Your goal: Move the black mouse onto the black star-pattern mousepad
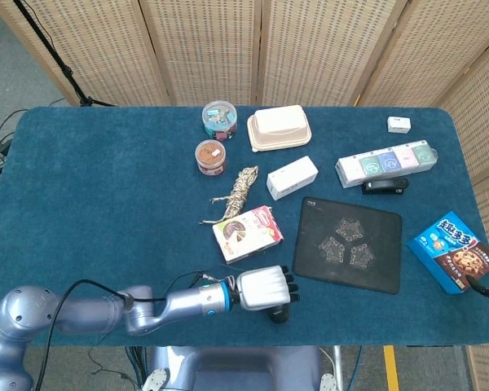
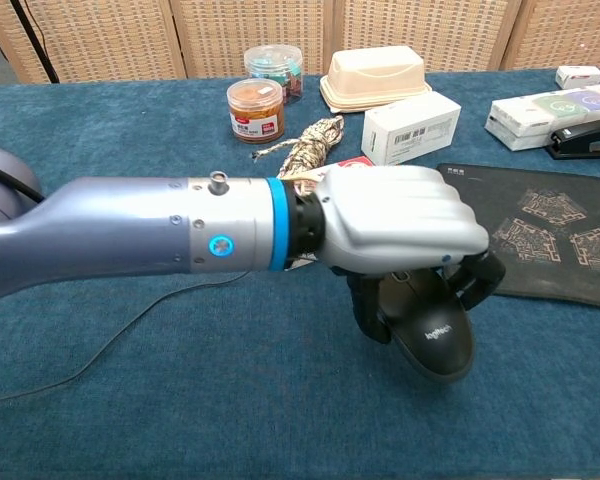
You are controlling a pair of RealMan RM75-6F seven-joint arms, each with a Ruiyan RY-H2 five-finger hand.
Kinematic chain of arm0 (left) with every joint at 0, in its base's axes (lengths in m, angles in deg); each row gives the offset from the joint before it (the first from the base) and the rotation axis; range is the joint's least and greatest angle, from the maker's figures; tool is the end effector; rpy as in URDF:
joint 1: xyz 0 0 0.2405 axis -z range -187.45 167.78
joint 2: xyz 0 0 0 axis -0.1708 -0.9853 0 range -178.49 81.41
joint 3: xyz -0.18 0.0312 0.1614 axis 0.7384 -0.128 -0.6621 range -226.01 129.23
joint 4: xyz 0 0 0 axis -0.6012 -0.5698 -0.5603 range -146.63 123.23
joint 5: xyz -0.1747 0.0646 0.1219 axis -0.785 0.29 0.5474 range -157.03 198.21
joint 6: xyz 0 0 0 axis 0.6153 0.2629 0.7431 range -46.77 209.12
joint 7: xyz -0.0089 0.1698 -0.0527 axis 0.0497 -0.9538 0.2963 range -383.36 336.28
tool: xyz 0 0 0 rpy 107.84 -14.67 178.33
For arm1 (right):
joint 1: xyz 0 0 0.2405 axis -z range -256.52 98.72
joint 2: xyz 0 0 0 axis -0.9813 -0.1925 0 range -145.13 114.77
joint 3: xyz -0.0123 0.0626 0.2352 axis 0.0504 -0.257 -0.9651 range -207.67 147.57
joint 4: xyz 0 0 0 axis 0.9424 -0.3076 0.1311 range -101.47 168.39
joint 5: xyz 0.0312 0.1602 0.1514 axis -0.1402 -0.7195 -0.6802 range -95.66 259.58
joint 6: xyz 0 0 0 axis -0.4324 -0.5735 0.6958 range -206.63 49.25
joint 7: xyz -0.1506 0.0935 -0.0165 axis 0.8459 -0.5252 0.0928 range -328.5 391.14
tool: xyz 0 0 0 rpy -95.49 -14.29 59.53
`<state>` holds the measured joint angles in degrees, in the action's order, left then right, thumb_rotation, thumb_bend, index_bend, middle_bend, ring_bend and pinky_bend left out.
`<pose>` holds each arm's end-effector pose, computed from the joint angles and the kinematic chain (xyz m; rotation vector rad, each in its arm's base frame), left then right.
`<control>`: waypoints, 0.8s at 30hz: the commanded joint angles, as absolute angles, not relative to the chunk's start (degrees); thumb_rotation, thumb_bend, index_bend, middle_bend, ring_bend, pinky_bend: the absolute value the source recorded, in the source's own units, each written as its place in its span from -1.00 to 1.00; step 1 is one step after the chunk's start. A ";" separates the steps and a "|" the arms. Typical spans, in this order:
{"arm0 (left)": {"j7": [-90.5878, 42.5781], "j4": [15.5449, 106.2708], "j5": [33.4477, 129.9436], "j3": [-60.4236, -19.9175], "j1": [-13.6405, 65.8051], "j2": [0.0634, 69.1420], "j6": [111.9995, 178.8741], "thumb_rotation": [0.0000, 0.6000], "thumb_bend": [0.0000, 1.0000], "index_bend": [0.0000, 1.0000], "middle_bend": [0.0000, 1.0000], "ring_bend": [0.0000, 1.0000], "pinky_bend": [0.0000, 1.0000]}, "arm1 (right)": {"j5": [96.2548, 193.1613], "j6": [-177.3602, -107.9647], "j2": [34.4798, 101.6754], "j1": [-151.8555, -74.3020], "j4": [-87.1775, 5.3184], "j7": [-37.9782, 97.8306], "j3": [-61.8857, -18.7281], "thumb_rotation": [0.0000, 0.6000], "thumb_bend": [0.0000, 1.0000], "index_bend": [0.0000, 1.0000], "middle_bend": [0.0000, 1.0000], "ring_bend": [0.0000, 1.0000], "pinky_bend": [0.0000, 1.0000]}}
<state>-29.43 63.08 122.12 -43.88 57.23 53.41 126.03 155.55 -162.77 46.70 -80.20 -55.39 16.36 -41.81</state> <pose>0.0461 0.2753 -0.1491 -2.6945 -0.1150 -1.1849 -0.3527 -0.2233 0.2046 1.0025 -1.0075 1.0060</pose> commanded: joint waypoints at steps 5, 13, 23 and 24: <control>-33.39 60.53 113.26 -40.66 58.01 57.72 119.84 1.00 -0.74 0.06 -0.07 -0.13 -0.08 | 155.42 -162.85 46.54 -79.98 -55.25 15.81 -41.93 1.00 -1.00 -1.00 -1.00 -1.00 -1.00; -38.70 61.24 103.75 -37.68 57.79 60.38 116.73 1.00 -0.74 0.05 -0.07 -0.13 -0.08 | 155.55 -163.19 46.37 -79.72 -55.26 15.31 -42.04 1.00 -1.00 -1.00 -1.00 -1.00 -1.00; -50.40 63.64 88.28 -34.89 58.44 61.69 116.61 1.00 -0.76 -0.05 -0.13 -0.20 -0.09 | 155.66 -163.50 46.25 -79.52 -55.23 14.94 -42.16 1.00 -1.00 -1.00 -1.00 -1.00 -1.00; -51.80 64.16 86.81 -35.09 58.53 61.49 116.74 1.00 -0.77 -0.11 -0.20 -0.26 -0.12 | 155.69 -163.52 46.24 -79.50 -55.24 14.91 -42.17 1.00 -1.00 -1.00 -1.00 -1.00 -1.00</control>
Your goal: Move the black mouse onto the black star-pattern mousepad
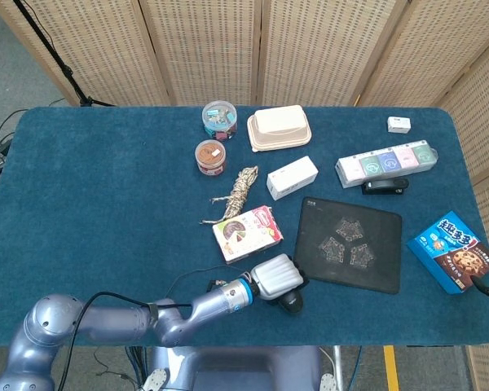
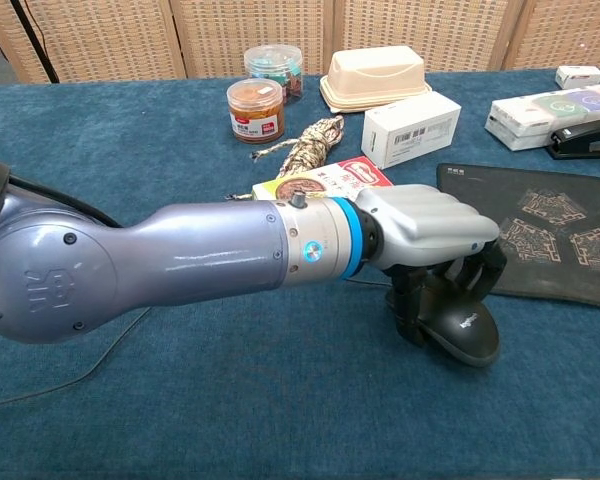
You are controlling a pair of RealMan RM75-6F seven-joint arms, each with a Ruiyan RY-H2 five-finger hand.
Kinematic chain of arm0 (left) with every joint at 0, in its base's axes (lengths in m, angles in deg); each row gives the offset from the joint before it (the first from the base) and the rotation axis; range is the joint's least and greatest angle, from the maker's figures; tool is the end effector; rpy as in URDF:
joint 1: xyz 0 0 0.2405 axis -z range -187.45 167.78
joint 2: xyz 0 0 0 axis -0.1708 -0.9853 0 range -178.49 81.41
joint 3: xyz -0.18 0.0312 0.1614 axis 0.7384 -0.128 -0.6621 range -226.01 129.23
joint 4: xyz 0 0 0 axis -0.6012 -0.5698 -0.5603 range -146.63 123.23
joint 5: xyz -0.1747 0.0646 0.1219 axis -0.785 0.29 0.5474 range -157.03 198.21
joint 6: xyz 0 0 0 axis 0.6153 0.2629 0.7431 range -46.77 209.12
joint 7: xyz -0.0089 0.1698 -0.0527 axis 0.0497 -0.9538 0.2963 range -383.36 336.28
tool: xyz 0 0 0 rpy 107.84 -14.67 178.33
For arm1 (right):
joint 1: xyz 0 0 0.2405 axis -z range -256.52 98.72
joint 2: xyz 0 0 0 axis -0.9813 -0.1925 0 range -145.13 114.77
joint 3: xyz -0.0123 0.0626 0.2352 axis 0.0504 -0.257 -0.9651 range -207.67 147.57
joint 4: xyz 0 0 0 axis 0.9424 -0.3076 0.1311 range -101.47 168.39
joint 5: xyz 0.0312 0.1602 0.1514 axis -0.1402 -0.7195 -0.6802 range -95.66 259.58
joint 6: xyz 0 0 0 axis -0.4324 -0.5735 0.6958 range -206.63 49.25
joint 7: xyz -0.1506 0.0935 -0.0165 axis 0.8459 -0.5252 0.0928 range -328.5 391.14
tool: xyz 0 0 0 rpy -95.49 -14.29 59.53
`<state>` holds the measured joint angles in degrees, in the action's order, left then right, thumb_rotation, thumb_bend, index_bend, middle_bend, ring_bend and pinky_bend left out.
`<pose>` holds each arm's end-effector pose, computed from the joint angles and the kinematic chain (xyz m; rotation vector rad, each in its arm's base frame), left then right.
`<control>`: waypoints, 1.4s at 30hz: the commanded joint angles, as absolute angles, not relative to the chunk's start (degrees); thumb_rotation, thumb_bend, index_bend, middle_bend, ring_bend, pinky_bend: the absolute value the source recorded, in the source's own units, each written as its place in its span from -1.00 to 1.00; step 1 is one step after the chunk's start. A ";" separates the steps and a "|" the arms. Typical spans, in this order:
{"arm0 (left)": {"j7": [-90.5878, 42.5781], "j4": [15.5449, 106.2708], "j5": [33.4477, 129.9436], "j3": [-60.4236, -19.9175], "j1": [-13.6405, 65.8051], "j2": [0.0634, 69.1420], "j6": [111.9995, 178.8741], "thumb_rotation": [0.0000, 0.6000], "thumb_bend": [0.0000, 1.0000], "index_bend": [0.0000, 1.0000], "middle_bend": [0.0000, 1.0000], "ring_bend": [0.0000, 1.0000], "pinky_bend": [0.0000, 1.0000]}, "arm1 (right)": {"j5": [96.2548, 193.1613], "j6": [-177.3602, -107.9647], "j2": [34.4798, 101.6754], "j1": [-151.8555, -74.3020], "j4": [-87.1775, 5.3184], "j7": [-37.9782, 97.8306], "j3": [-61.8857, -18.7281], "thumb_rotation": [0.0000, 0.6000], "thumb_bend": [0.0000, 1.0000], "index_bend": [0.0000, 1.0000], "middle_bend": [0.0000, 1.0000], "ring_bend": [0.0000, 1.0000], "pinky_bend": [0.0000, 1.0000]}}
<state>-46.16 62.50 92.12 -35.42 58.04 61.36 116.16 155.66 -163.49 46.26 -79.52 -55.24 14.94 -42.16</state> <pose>0.0669 0.2923 -0.1835 -2.5779 -0.5627 -1.0205 -0.3541 -0.2201 0.2107 0.9836 -1.0023 1.0228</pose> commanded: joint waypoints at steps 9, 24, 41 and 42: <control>-57.21 73.86 78.11 -34.77 59.23 56.57 120.37 1.00 -0.87 -1.00 -1.00 -1.00 -0.77 | 156.13 -163.74 46.16 -79.40 -55.55 15.20 -42.00 1.00 -1.00 -1.00 -1.00 -1.00 -1.00; -49.63 96.31 91.18 -36.32 46.07 28.53 135.56 1.00 -0.90 -1.00 -1.00 -1.00 -0.94 | 159.69 -162.30 47.25 -81.24 -57.77 18.97 -40.30 1.00 -1.00 -1.00 -1.00 -1.00 -1.00; -26.57 95.10 104.37 -43.54 26.07 7.06 152.96 1.00 -0.90 -1.00 -1.00 -1.00 -1.00 | 175.55 -154.41 44.52 -91.63 -64.61 21.06 -37.49 1.00 -1.00 -1.00 -1.00 -1.00 -1.00; -25.62 94.61 104.70 -43.94 25.04 6.68 153.97 1.00 -0.91 -1.00 -1.00 -1.00 -1.00 | 176.79 -153.71 44.22 -92.39 -65.28 20.41 -37.16 1.00 -1.00 -1.00 -1.00 -1.00 -1.00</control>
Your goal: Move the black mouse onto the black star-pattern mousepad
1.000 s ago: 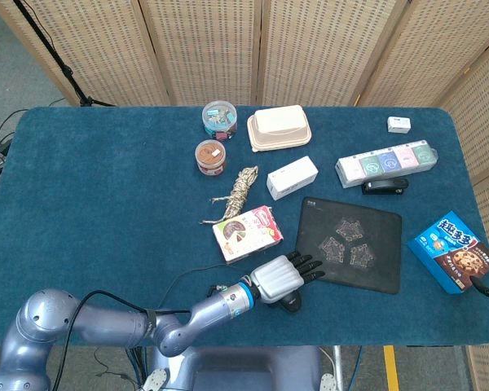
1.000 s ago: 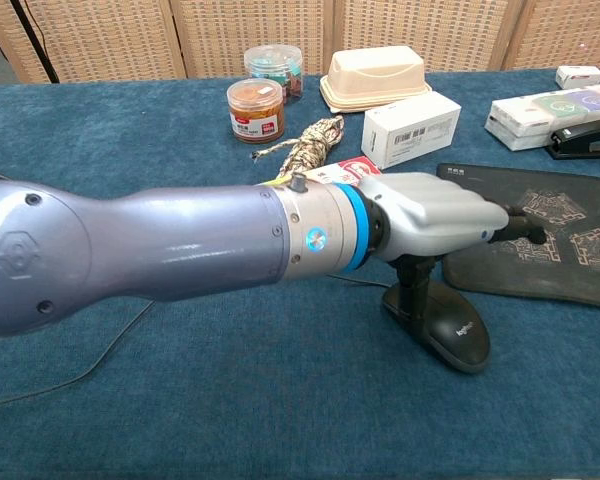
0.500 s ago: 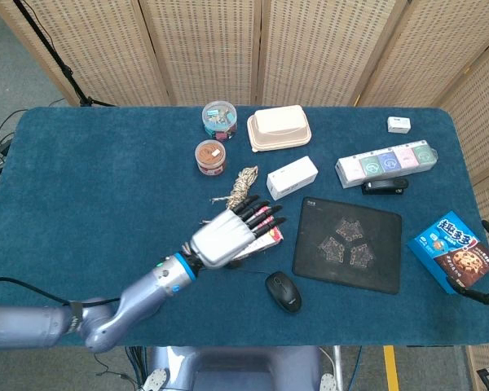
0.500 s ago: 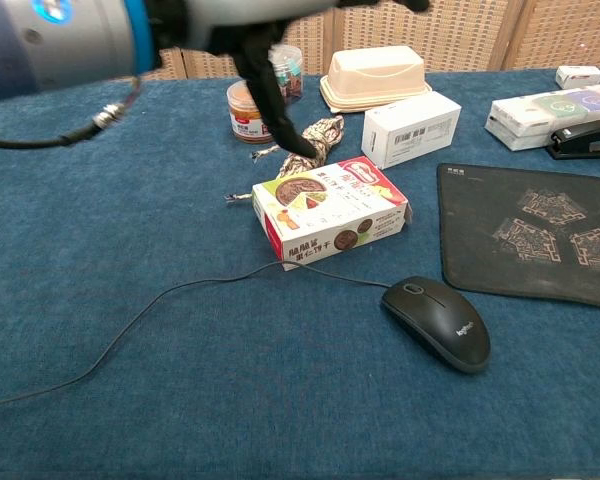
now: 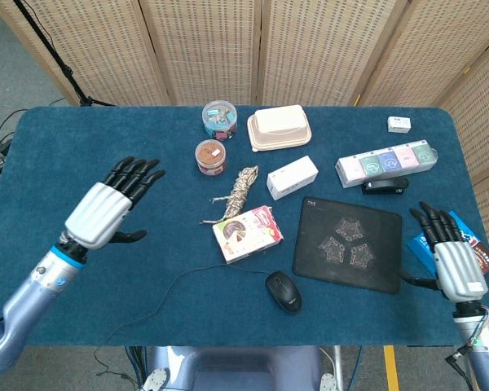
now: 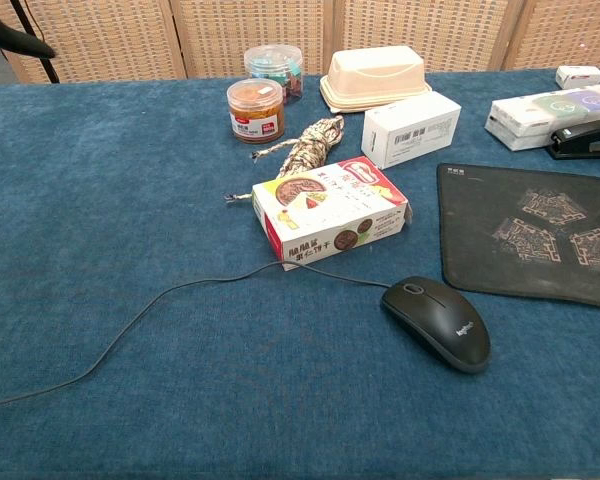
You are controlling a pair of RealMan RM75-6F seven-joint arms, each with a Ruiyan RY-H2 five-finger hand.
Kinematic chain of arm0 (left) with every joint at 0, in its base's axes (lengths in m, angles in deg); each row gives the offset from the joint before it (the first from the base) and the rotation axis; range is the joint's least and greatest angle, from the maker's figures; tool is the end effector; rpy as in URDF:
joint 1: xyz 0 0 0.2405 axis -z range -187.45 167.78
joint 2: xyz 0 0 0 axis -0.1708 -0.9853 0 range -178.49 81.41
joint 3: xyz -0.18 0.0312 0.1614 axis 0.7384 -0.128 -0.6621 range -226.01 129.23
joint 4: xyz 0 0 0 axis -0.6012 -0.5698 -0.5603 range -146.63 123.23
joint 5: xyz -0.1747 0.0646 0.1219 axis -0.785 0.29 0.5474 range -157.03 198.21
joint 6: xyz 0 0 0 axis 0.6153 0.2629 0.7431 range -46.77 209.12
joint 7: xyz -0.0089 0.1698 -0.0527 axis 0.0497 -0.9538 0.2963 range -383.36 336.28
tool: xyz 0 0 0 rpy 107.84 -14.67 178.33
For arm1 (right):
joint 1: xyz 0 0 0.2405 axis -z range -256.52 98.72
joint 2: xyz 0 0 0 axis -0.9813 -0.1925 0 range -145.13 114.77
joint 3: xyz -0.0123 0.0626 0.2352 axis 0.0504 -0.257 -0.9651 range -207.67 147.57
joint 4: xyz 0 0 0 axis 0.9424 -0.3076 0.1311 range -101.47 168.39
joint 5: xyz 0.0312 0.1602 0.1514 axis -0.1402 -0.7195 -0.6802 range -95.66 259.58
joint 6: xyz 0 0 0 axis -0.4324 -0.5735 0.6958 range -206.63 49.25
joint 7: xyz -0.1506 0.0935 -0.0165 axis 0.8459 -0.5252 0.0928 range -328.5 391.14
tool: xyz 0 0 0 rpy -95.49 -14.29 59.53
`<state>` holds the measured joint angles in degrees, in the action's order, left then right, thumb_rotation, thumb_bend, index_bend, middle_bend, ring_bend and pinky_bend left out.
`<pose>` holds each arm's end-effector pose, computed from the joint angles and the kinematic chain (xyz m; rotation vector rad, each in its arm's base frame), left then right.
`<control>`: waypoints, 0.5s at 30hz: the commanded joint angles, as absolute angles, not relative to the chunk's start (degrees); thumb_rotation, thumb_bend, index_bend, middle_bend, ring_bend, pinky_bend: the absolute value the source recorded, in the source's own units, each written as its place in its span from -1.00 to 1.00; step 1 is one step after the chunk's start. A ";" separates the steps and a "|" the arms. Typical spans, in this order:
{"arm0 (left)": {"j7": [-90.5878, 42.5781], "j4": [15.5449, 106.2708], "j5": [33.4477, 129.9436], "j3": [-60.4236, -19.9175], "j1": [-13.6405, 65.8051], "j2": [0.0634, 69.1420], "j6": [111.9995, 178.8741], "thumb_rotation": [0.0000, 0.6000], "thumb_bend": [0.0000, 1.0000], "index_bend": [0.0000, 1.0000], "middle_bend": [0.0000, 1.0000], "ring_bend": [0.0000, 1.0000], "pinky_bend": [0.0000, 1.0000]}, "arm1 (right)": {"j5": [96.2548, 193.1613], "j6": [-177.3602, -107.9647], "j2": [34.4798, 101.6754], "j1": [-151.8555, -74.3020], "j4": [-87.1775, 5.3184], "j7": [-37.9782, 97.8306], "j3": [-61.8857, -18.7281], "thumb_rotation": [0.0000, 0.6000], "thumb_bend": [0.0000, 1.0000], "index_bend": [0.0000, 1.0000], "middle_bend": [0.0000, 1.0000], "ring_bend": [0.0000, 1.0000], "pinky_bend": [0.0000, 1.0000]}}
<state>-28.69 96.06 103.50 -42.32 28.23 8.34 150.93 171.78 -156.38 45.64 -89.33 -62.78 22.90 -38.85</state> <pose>-0.1077 0.3310 0.1211 -1.8481 -0.6817 -1.2002 -0.2571 -0.2624 0.1455 1.4787 -0.9535 1.1180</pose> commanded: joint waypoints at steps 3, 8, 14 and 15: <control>-21.93 92.74 105.58 -45.11 21.55 6.05 157.41 1.00 -0.91 -1.00 -1.00 -1.00 -1.00 | 179.40 -151.05 43.68 -95.08 -67.25 20.38 -36.71 1.00 -1.00 -1.00 -1.00 -1.00 -1.00; -15.47 89.44 106.06 -46.02 16.86 6.12 161.62 1.00 -0.90 -1.00 -1.00 -1.00 -1.00 | 182.39 -146.55 44.69 -99.83 -67.82 22.25 -36.41 1.00 -1.00 -1.00 -1.00 -1.00 -1.00; -9.50 85.81 107.13 -46.67 13.34 6.85 164.52 1.00 -0.91 -1.00 -1.00 -1.00 -1.00 | 190.01 -144.27 46.49 -105.27 -62.92 20.67 -34.61 1.00 -1.00 -1.00 -1.00 -1.00 -1.00; -8.74 85.26 107.35 -46.71 13.01 6.98 164.68 1.00 -0.90 -1.00 -1.00 -1.00 -1.00 | 191.17 -144.41 46.92 -106.03 -61.69 20.16 -34.30 1.00 -1.00 -1.00 -1.00 -1.00 -1.00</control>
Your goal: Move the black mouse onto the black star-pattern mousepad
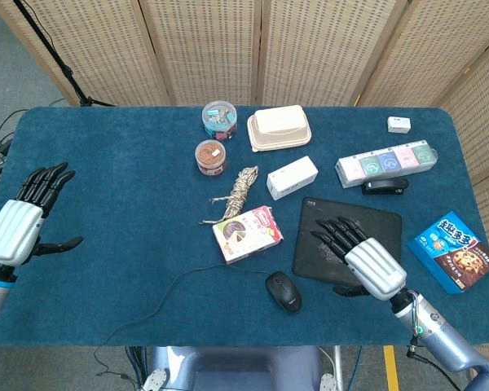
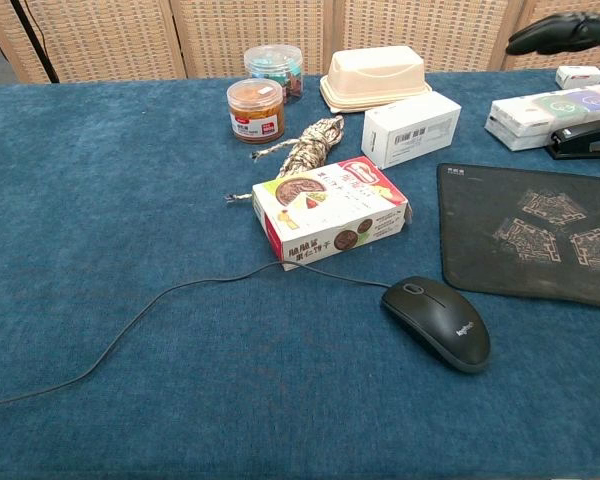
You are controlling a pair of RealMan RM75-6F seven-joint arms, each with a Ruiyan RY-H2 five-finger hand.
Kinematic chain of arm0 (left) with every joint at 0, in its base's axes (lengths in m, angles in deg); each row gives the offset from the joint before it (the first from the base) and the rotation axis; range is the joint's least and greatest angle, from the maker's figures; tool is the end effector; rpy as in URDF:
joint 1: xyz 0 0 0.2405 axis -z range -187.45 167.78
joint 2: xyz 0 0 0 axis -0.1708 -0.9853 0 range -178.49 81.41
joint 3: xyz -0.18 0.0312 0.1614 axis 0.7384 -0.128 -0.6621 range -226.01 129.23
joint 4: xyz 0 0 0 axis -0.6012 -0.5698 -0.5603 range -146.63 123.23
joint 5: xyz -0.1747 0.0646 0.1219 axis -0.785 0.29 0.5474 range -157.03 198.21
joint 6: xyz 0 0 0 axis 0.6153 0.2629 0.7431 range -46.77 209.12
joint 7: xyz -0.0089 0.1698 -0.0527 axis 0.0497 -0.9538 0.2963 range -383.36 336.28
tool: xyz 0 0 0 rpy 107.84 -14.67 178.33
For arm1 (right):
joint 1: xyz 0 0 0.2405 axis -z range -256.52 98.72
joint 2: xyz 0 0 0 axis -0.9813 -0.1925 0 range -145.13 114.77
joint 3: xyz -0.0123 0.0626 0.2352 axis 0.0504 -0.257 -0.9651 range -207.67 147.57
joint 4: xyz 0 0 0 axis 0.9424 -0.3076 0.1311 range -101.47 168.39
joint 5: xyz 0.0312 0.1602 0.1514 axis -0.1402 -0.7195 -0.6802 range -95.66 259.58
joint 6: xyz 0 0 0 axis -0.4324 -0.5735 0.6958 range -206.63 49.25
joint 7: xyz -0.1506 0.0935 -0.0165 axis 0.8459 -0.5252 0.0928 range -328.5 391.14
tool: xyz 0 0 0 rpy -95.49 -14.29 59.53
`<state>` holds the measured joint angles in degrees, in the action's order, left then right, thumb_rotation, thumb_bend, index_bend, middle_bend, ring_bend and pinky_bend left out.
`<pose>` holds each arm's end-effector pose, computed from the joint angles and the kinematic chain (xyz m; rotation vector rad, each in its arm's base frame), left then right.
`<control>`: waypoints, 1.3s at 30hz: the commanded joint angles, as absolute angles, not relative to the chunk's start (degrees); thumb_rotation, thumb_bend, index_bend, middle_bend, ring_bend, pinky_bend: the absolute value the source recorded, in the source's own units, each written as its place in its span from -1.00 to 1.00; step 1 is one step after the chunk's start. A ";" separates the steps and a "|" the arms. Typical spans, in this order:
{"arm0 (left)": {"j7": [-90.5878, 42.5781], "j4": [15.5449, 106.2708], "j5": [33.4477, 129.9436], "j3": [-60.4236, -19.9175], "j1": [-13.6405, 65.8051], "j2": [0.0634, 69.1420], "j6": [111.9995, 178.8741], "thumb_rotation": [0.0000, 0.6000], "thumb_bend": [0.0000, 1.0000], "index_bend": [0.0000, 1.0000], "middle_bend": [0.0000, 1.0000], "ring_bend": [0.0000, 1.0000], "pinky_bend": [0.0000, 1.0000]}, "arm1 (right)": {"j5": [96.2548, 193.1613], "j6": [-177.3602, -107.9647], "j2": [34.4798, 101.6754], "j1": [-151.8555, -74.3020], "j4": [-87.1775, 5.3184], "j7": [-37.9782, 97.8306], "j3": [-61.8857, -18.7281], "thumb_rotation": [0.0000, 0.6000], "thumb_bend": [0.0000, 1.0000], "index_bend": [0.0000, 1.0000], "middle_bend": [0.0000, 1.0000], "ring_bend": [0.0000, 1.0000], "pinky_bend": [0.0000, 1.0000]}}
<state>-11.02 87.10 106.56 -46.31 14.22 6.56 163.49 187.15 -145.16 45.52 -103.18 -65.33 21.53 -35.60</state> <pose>-0.2129 0.2975 0.1696 -1.5620 -0.8715 -1.2403 -0.1678 -0.2779 0.0842 2.0190 -0.8274 1.1882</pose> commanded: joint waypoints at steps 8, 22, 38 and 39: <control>-6.25 83.28 107.58 -45.97 12.00 7.03 163.92 1.00 -0.90 -1.00 -1.00 -1.00 -1.00 | 198.80 -148.28 51.27 -110.55 -53.62 16.51 -31.44 1.00 -1.00 -1.00 -1.00 -1.00 -1.00; -5.37 82.57 107.05 -44.43 11.29 7.06 162.72 1.00 -0.90 -1.00 -1.00 -1.00 -1.00 | 197.76 -146.09 57.62 -114.83 -56.59 21.40 -30.99 1.00 -1.00 -1.00 -1.00 -1.00 -1.00; -1.26 82.10 106.56 -42.67 9.65 5.83 163.47 1.00 -0.90 -1.00 -1.00 -1.00 -1.00 | 195.94 -142.44 68.44 -116.86 -53.81 34.79 -30.15 1.00 -1.00 -1.00 -1.00 -1.00 -1.00; -1.03 81.98 106.42 -42.53 9.51 5.74 163.57 1.00 -0.90 -1.00 -1.00 -1.00 -1.00 | 195.71 -141.72 69.10 -117.12 -53.59 35.54 -30.04 1.00 -1.00 -1.00 -1.00 -1.00 -1.00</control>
<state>-1.23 82.09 106.56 -42.70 9.67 5.87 163.42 196.18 -142.63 68.23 -116.74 -54.00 34.62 -30.28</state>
